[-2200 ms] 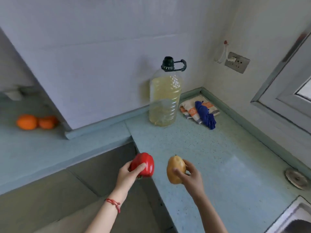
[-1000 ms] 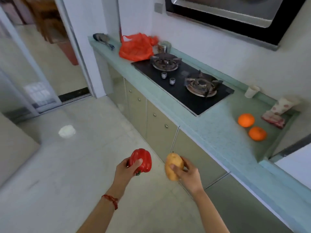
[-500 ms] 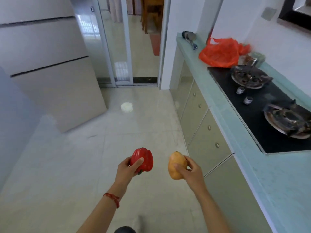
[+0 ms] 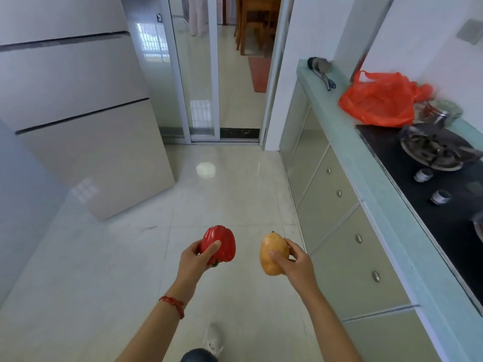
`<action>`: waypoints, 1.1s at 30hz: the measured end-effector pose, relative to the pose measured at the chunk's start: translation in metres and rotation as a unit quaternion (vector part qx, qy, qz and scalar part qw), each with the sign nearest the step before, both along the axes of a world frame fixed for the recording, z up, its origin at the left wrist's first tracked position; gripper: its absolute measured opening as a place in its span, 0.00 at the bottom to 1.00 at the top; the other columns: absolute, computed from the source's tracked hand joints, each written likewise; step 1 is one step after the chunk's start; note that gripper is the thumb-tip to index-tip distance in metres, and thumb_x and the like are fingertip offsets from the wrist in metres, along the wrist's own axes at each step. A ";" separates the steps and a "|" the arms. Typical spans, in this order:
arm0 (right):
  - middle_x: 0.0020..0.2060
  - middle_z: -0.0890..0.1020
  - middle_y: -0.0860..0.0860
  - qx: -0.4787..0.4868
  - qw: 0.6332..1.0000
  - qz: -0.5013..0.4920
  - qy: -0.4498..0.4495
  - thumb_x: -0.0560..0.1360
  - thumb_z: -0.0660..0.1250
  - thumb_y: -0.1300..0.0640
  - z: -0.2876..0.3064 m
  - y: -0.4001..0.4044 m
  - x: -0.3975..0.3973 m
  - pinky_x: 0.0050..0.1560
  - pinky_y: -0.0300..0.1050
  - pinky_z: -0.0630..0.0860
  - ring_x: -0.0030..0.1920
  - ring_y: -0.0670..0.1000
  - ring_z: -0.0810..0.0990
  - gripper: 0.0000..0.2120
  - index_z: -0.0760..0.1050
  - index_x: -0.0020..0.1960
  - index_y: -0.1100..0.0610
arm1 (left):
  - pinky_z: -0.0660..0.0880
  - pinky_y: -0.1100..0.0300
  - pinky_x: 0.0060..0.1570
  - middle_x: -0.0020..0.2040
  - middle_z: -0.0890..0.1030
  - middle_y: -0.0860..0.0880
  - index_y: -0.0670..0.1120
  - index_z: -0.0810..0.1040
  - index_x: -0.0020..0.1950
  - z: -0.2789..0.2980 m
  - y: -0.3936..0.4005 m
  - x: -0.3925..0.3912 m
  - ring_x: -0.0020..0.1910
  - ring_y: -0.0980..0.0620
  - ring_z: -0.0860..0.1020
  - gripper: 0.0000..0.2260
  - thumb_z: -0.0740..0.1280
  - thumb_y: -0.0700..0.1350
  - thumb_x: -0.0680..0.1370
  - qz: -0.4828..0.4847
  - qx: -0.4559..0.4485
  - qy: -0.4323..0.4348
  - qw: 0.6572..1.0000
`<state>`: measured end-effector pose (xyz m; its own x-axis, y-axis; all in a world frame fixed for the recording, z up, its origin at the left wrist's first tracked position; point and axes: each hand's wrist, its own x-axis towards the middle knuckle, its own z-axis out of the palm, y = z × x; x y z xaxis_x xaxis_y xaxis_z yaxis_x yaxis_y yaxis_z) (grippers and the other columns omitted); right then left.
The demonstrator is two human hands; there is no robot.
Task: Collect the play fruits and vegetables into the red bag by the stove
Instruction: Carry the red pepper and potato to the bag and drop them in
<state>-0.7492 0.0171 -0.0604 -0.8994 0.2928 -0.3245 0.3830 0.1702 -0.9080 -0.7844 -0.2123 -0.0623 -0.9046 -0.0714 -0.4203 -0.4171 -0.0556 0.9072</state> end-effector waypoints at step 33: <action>0.54 0.76 0.49 0.025 0.999 0.016 -0.029 0.67 0.74 0.49 0.009 0.075 -0.546 0.54 0.53 0.78 0.52 0.52 0.77 0.28 0.70 0.64 0.52 | 0.80 0.56 0.44 0.48 0.80 0.45 0.47 0.76 0.51 0.003 0.079 -0.544 0.46 0.43 0.81 0.13 0.71 0.50 0.70 -0.006 0.005 -0.017 1.000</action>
<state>-1.2951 0.0919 -0.0512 -0.8888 0.2811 -0.3619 0.4281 0.2277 -0.8746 -1.3286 -0.1334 -0.0590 -0.8902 -0.0560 -0.4521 -0.4491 -0.0595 0.8915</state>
